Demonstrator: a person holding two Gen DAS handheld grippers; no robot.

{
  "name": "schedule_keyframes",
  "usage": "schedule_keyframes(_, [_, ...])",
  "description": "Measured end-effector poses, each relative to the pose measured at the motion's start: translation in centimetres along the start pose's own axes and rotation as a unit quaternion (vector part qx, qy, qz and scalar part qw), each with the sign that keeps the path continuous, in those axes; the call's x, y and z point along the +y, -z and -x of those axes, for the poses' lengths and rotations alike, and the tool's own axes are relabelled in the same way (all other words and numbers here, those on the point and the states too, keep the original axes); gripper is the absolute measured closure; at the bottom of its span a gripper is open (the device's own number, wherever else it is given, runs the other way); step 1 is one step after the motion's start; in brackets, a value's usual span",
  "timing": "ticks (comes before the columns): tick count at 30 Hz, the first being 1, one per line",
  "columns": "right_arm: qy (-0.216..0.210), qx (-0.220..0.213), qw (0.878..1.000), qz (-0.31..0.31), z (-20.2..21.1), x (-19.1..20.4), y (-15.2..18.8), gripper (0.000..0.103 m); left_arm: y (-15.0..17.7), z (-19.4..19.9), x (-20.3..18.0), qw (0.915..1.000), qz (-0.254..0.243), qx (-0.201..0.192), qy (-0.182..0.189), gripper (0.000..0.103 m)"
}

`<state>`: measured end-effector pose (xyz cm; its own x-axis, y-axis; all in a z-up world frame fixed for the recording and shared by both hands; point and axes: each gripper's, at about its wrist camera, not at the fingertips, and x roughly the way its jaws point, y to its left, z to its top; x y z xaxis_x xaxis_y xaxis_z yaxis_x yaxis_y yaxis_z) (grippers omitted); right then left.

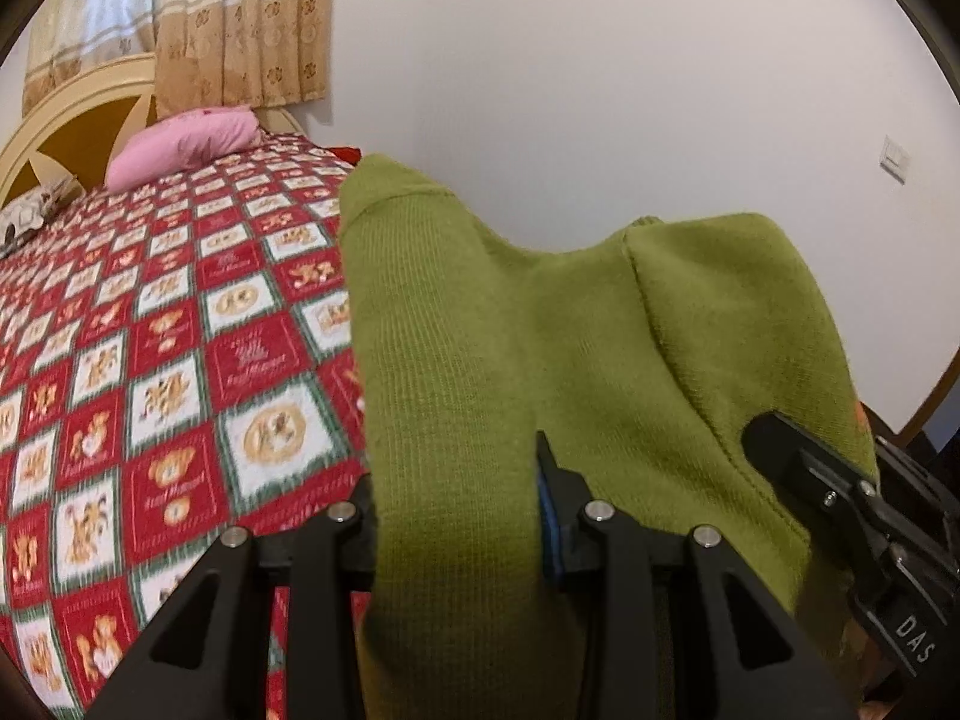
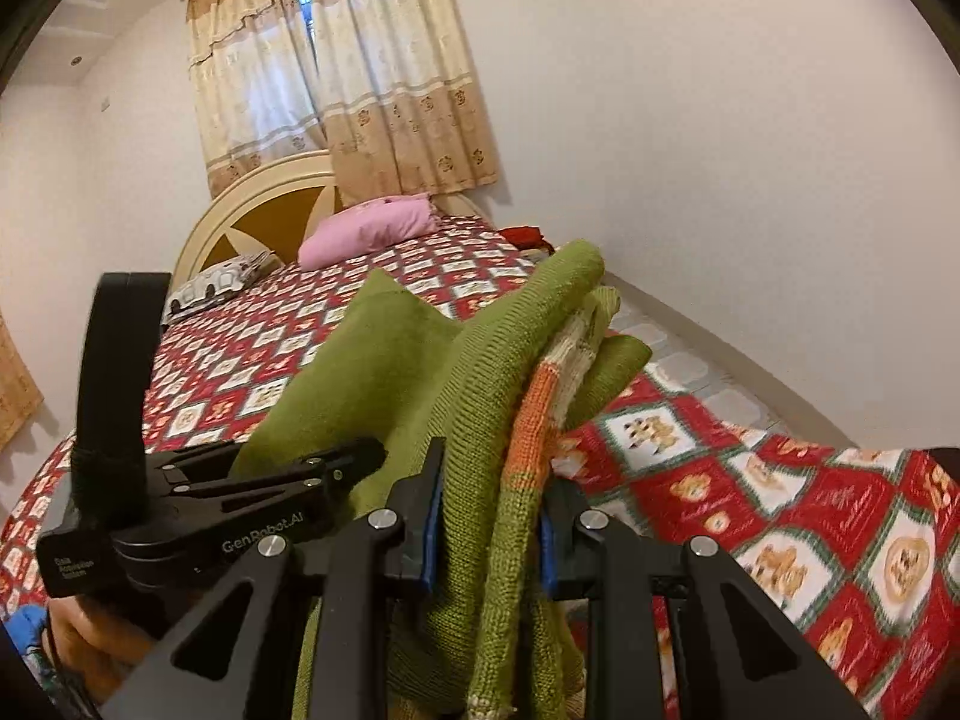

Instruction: Fold small clothes

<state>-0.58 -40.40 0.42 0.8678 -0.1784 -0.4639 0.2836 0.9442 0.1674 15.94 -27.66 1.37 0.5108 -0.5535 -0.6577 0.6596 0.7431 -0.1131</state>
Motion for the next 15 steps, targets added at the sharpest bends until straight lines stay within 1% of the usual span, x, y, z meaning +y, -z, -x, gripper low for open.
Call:
schedule_keyframes(4, [0.006,0.007,1.0,-0.004,-3.4,-1.9,-0.3,0.078,-0.8,-3.1,0.0,0.9998,0.002,0.007,-0.016,0.066])
schedule_keyframes(9, [0.018,0.037,0.999,-0.018,-7.2,-3.5,0.4,0.078,-0.5,-6.9,-0.2,0.9986,0.009,0.039,-0.035,0.066])
schedule_keyframes(15, [0.026,0.065,0.997,-0.034,-9.6,-4.9,1.0,0.078,-0.1,-8.1,-0.4,0.9979,0.017,0.046,-0.043,0.066])
